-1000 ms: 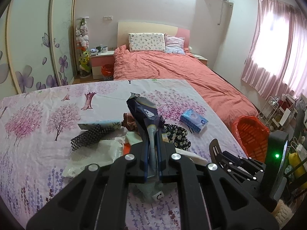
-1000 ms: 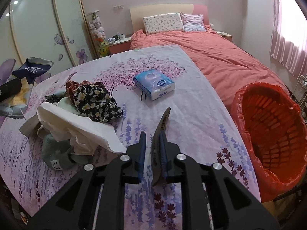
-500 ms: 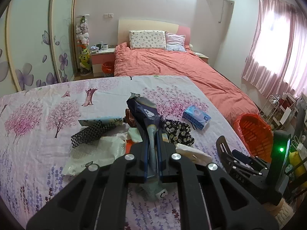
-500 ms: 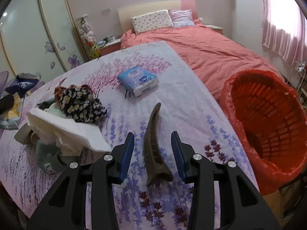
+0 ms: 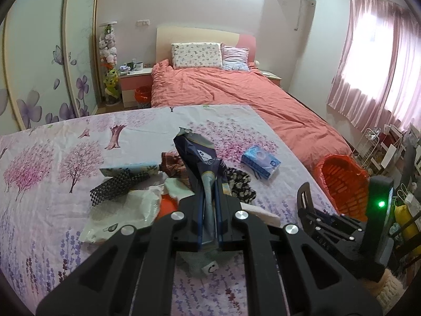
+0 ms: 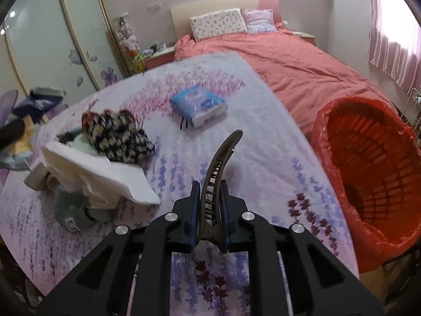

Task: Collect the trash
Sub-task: 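Lift the held tube and hair clip and carry both toward the orange basket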

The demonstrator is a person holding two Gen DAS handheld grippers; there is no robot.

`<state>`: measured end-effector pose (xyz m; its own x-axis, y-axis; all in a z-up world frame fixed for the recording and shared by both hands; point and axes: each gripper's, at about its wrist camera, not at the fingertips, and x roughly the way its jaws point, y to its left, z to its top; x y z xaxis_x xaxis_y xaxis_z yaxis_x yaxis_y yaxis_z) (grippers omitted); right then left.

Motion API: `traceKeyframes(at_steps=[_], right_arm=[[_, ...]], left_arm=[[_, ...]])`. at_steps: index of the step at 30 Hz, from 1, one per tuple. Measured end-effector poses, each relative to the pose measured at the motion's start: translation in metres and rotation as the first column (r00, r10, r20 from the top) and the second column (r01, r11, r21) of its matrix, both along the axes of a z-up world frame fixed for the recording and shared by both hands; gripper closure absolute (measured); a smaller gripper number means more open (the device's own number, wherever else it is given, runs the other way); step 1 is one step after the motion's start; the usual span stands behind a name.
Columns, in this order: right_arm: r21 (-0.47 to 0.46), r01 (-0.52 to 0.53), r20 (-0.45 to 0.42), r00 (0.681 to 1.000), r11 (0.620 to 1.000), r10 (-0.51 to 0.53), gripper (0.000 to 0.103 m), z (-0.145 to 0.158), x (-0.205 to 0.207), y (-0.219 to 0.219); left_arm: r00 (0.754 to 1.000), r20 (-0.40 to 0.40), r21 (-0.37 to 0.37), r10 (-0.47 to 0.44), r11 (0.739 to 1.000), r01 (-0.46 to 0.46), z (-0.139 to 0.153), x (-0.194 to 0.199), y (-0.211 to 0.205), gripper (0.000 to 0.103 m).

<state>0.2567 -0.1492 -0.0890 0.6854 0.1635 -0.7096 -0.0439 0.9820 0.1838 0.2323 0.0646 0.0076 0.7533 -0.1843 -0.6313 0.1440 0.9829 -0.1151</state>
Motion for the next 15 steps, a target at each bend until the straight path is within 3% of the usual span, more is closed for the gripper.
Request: traceKeyframes(at_steps=[7, 15], right_arm=[[0.02, 0.011, 0.126, 0.992, 1.0, -0.013, 0.088, 0.05, -0.016, -0.013], [0.028, 0.057, 0.199, 0.978, 0.998, -0.061, 0.088, 0.075, -0.037, -0.045]], left_arm=[[0.998, 0.02, -0.002, -0.054, 0.999, 0.054, 0.01, 0.0, -0.027, 0.094], [0.988, 0.038, -0.008, -0.151, 0.988, 0.152, 0.017, -0.002, -0.074, 0.094]])
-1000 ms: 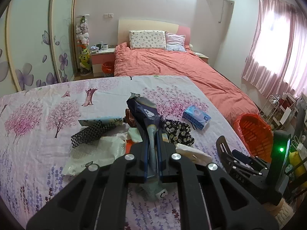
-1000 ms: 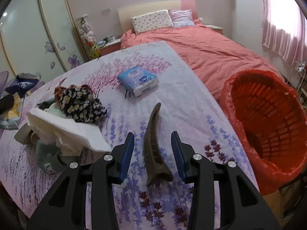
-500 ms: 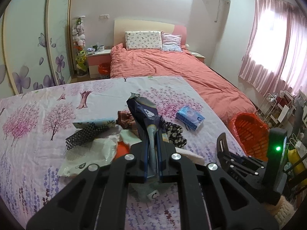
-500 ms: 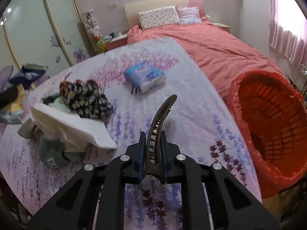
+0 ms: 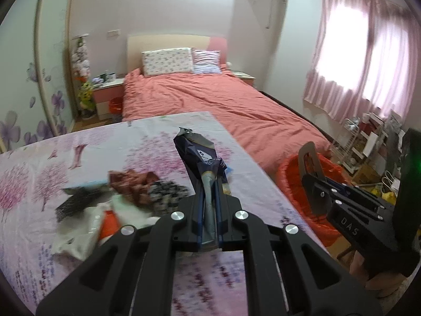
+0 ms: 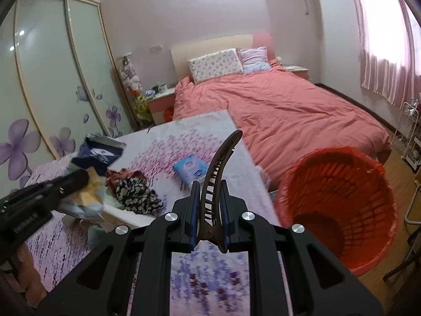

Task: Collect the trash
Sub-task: 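Lift the held tube and hair clip and carry both toward the orange basket, then open the right tool over the orange basket while the left tool releases the tube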

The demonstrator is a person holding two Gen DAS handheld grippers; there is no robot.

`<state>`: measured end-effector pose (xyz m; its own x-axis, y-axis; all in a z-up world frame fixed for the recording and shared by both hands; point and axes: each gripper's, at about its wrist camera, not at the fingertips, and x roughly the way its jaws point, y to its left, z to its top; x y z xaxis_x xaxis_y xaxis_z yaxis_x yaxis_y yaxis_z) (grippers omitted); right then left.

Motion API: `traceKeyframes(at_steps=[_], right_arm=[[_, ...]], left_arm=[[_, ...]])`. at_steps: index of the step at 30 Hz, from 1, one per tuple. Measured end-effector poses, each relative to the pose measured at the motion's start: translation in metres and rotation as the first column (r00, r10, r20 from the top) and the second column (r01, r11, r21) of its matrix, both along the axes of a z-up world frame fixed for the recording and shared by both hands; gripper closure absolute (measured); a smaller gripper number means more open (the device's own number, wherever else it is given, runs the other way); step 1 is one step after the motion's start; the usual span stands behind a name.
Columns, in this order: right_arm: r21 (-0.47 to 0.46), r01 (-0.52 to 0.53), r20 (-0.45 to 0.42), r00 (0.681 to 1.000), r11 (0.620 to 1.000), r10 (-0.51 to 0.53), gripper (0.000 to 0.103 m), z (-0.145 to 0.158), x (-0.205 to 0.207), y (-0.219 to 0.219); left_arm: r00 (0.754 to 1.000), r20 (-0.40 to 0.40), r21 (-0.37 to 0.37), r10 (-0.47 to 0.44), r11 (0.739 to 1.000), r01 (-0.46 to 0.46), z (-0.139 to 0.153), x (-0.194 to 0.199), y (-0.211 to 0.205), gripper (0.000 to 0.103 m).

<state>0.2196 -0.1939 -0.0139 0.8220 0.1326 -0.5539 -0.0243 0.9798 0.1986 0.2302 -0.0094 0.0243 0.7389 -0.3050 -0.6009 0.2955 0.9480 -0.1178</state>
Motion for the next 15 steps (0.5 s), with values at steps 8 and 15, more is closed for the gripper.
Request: traceKeyframes(at_steps=[8, 15], right_arm=[[-0.008, 0.084, 0.054, 0.995, 0.996, -0.084, 0.088, 0.01, -0.011, -0.049], [0.016, 0.183, 0.034, 0.983, 0.983, -0.183, 0.088, -0.005, -0.005, -0.096]], left_arm=[[0.993, -0.014, -0.044, -0.12, 0.992, 0.119, -0.007, 0.004, -0.058, 0.094], [0.973, -0.036, -0.068, -0.227, 0.972, 0.225, -0.02, 0.011, -0.117, 0.093]])
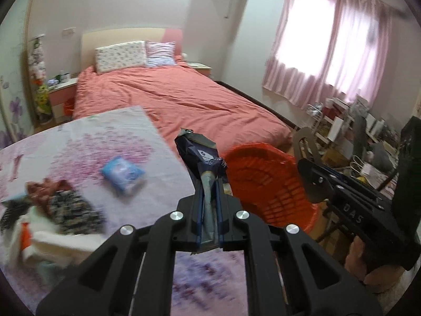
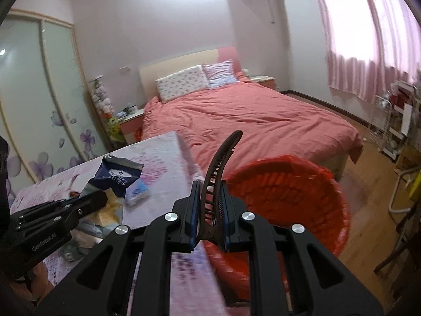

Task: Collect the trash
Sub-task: 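Open the right tool over the orange basket while the left tool releases the tube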

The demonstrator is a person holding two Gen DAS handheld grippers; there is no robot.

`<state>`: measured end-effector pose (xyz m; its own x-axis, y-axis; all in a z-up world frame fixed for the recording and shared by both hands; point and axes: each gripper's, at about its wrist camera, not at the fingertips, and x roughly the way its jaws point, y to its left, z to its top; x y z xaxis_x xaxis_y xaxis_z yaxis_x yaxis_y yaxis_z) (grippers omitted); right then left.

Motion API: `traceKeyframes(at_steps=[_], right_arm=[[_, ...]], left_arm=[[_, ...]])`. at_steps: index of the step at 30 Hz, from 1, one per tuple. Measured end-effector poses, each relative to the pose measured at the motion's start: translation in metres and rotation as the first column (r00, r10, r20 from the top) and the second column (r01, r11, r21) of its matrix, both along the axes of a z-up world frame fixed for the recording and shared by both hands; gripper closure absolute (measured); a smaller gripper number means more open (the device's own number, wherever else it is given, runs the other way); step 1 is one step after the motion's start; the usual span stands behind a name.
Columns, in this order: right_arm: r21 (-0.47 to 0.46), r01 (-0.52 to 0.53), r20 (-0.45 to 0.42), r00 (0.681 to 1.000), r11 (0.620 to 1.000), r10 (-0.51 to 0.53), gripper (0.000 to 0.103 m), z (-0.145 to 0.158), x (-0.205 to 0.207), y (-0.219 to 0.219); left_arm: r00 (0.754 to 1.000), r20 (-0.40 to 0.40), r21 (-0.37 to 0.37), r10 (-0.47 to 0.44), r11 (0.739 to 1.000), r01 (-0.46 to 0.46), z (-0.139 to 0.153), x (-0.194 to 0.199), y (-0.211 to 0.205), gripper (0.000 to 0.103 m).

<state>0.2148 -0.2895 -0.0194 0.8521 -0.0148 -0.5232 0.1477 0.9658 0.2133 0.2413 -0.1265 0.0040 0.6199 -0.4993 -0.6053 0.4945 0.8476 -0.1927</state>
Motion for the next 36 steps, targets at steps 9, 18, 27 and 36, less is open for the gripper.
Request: traceKeyframes(at_steps=[9, 18, 27, 36], right_arm=[[0.04, 0.055, -0.007, 0.998, 0.998, -0.054, 0.088, -0.018, 0.01, -0.036], [0.1, 0.085, -0.046, 0.996, 0.991, -0.081, 0.084, -0.04, 0.016, -0.067], [0.087, 0.124, -0.069, 0.991, 0.988, -0.118, 0.066, -0.044, 0.012, -0.069], [0.027, 0.057, -0.066, 0.996, 0.998, -0.055, 0.066, -0.03, 0.015, -0.031]], left_arm=[[0.993, -0.03, 0.007, -0.111, 0.994, 0.111, -0.021, 0.018, -0.073, 0.092], [0.99, -0.088, 0.06, -0.111, 0.991, 0.117, -0.05, 0.039, -0.112, 0.068], [0.996, -0.077, 0.12, -0.033, 0.992, 0.042, -0.058, 0.04, -0.085, 0.058], [0.998, -0.02, 0.134, 0.062, 0.989, -0.059, -0.041, 0.022, -0.033, 0.052]])
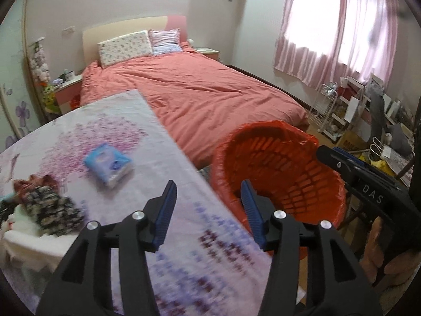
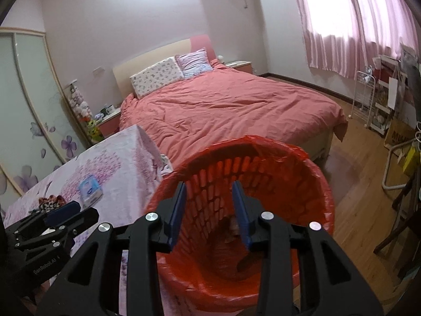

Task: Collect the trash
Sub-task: 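Open the right tool over the orange basket while the left tool releases the tube, then grasp the black mesh item with the left tool while the right tool grasps the blue tissue pack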

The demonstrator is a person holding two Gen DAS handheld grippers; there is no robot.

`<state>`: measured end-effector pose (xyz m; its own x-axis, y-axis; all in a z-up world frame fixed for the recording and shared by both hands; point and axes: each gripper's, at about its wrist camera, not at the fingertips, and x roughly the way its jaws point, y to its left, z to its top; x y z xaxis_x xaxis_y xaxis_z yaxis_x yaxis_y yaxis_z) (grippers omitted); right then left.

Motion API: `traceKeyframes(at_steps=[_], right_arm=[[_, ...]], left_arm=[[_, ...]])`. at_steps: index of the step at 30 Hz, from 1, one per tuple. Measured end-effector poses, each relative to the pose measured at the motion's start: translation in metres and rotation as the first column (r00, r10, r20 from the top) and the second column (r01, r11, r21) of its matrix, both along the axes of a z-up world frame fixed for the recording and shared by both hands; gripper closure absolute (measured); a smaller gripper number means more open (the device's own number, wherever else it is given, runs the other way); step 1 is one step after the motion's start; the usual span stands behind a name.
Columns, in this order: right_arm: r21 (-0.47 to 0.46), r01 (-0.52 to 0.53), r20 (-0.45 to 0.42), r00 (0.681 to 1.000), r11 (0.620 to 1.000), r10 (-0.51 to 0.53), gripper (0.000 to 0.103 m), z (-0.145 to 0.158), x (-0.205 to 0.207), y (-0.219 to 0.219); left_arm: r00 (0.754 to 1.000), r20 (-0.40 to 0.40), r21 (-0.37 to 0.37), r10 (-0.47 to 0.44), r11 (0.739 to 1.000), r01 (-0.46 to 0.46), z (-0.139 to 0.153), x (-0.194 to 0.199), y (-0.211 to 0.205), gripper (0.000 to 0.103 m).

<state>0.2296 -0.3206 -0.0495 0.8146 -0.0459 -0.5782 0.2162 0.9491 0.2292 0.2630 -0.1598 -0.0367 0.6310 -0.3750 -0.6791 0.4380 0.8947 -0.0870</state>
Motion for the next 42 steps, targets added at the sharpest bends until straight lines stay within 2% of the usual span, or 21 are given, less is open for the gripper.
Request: traceKeyframes(at_steps=[3, 7, 13, 18, 23, 30, 37, 40, 41, 42], right_arm=[[-0.015, -0.032, -0.002, 0.999, 0.999, 0.032, 0.058, 0.003, 0.002, 0.015], [-0.032, -0.094, -0.008, 0.996, 0.995, 0.093, 0.053, 0.006, 0.008, 0.045], [-0.076, -0.201, -0.044, 0.979, 0.977, 0.198, 0.04, 0.003, 0.023, 0.097], [-0.121, -0.269, -0.097, 0.961, 0.956, 0.258, 0.034, -0.013, 0.047, 0.134], [-0.109, -0.312, -0.127, 0.946, 0.944, 0.298, 0.028, -0.026, 0.077, 0.158], [-0.175, -0.385, -0.167, 0.919, 0.906, 0.358, 0.018, -0.037, 0.124, 0.191], [-0.126, -0.42, -0.281, 0.884, 0.899, 0.373, 0.019, -0.051, 0.162, 0.19], [-0.119, -0.442, -0.299, 0.87, 0.889, 0.392, 0.028, -0.054, 0.163, 0.191], [-0.129, -0.445, -0.297, 0.87, 0.886, 0.394, 0.038, -0.053, 0.161, 0.192], [-0.145, -0.443, -0.297, 0.872, 0.885, 0.389, 0.042, -0.052, 0.159, 0.193]], left_arm=[[0.999, 0.022, 0.002, 0.042, 0.999, -0.042, 0.009, -0.007, 0.025, 0.052], [0.992, 0.064, 0.002, 0.108, 0.994, -0.108, 0.024, -0.015, 0.064, 0.049], [0.967, 0.094, -0.009, 0.238, 0.971, -0.238, 0.034, -0.021, 0.136, 0.044], [0.93, 0.075, -0.011, 0.36, 0.933, -0.36, 0.03, -0.015, 0.198, 0.043], [0.88, 0.071, -0.006, 0.47, 0.882, -0.471, 0.026, -0.008, 0.255, 0.042], [0.82, 0.038, 0.009, 0.572, 0.82, -0.572, 0.008, 0.003, 0.314, 0.042], [0.792, 0.008, 0.012, 0.61, 0.792, -0.61, -0.008, 0.012, 0.347, 0.042], [0.792, -0.005, 0.006, 0.61, 0.792, -0.61, -0.012, 0.016, 0.353, 0.042], [0.793, -0.009, 0.007, 0.61, 0.793, -0.61, -0.014, 0.018, 0.355, 0.042], [0.794, -0.014, 0.008, 0.607, 0.794, -0.607, -0.016, 0.019, 0.356, 0.042]])
